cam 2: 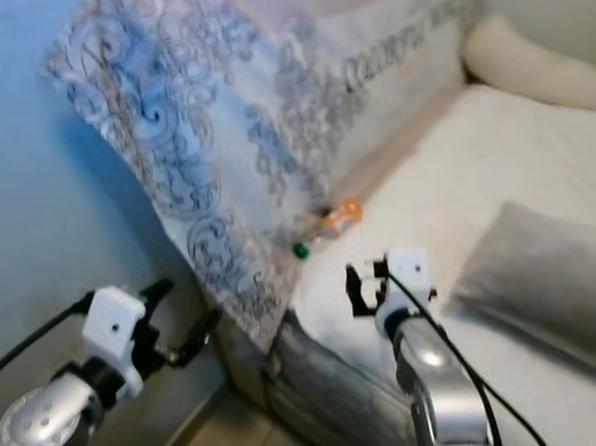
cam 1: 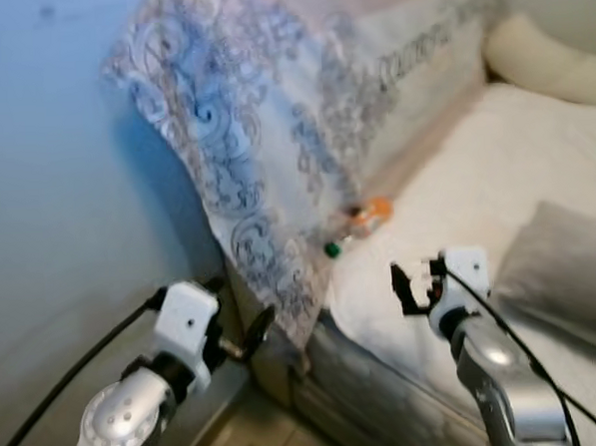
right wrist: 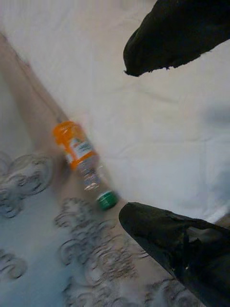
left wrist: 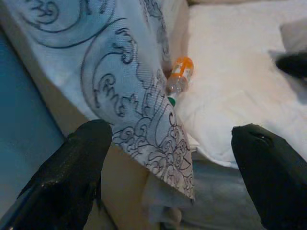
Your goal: Clean up the room
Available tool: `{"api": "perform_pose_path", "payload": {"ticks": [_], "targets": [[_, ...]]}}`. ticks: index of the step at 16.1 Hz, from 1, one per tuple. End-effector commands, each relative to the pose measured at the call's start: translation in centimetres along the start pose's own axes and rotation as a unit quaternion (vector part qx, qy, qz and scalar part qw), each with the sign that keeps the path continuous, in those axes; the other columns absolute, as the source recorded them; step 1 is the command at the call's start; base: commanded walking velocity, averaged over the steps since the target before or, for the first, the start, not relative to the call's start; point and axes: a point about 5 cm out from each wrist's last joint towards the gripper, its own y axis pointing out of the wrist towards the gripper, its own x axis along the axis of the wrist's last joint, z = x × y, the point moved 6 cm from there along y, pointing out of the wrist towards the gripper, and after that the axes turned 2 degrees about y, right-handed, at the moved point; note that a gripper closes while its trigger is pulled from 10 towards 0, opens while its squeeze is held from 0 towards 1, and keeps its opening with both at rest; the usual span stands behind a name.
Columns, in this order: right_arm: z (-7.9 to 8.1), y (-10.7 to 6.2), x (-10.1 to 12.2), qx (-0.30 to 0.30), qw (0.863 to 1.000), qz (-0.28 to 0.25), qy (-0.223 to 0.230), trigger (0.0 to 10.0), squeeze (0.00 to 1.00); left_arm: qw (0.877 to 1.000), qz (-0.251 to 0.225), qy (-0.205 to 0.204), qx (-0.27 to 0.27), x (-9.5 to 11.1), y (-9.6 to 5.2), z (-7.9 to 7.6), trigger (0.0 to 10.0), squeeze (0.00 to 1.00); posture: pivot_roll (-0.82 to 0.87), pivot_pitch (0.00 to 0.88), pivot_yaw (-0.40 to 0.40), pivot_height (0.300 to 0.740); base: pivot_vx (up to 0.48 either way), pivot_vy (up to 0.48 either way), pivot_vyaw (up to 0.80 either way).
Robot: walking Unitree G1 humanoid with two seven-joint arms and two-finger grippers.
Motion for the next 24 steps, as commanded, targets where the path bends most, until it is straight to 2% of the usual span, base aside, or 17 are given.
{"api": "perform_pose_path", "payload": {"ticks": [1,2,3,6,8,9,10,11,12,13,16,24], "targets": [[-0.3,-0.3,-0.1,-0.003,1.000,0.001,-0.003,10.0,1.00,1.000,0.006,-0.004,0.020,-0.2,-0.3,0.6,10.0,0.59,0.04,0.000,0.005,0.740,0.000,0.000,0.00],[-0.5,-1.3,1.0,-0.006,0.999,-0.042,-0.021,10.0,1.00,0.995,0.009,-0.037,0.090,-0.9,-0.9,2.0,10.0,0.00,0.03,0.000,0.006,0.740,0.000,0.000,0.00],[-0.6,-1.5,1.3,-0.007,0.998,-0.052,-0.023,10.0,1.00,0.993,0.010,-0.043,0.107,-1.0,-1.0,2.3,10.0,0.00,0.03,0.000,0.006,0.740,0.000,0.000,0.00],[-1.0,-2.9,1.0,-0.002,0.998,-0.060,-0.026,10.0,1.00,0.981,0.007,-0.005,0.192,-1.0,-1.3,4.2,10.0,0.00,0.04,0.000,-0.010,0.740,0.000,0.000,0.00],[0.4,-2.9,0.5,0.040,0.997,-0.052,-0.046,10.0,1.00,0.982,0.005,0.002,0.190,-0.8,-0.9,4.2,10.0,0.00,0.04,0.000,-0.021,0.740,0.000,-0.144,0.25],[0.6,-2.7,0.7,0.047,0.996,-0.054,-0.050,10.0,0.35,0.982,0.003,0.001,0.191,-0.7,-0.8,4.3,10.0,0.00,0.04,0.000,-0.029,0.740,0.000,-0.480,0.49],[0.7,-2.5,0.9,0.050,0.996,-0.057,-0.052,10.0,0.00,0.981,0.002,0.001,0.192,-0.6,-0.7,4.2,10.0,0.00,0.04,0.000,-0.033,0.740,0.000,-0.480,0.49],[0.7,-2.4,1.2,0.052,0.996,-0.061,-0.050,10.0,0.00,0.981,0.001,0.003,0.195,-0.6,-0.5,4.2,10.0,0.00,0.04,0.000,-0.040,0.740,0.000,-0.480,0.00],[0.5,-2.1,1.1,0.047,0.997,-0.051,-0.015,10.0,0.00,0.980,-0.004,0.007,0.198,-0.5,-0.4,4.2,10.0,0.00,0.04,0.000,-0.042,0.740,0.000,-0.292,0.00],[0.5,-2.0,1.0,0.049,0.997,-0.049,-0.020,10.0,0.00,0.980,0.001,0.001,0.199,-0.7,-0.3,4.3,10.0,0.00,0.04,0.000,-0.047,0.740,0.000,0.000,0.00],[0.4,-2.0,0.6,0.044,0.998,-0.039,-0.039,10.0,0.00,0.983,-0.003,0.020,0.181,-0.2,-0.1,3.8,10.0,0.00,0.04,0.000,-0.050,0.740,0.000,0.000,0.00],[0.4,-2.2,0.3,0.028,0.999,-0.040,-0.015,10.0,0.00,0.986,-0.006,0.016,0.165,0.0,0.0,3.4,10.0,0.00,0.05,0.000,-0.022,0.740,0.060,0.000,0.00]]}}
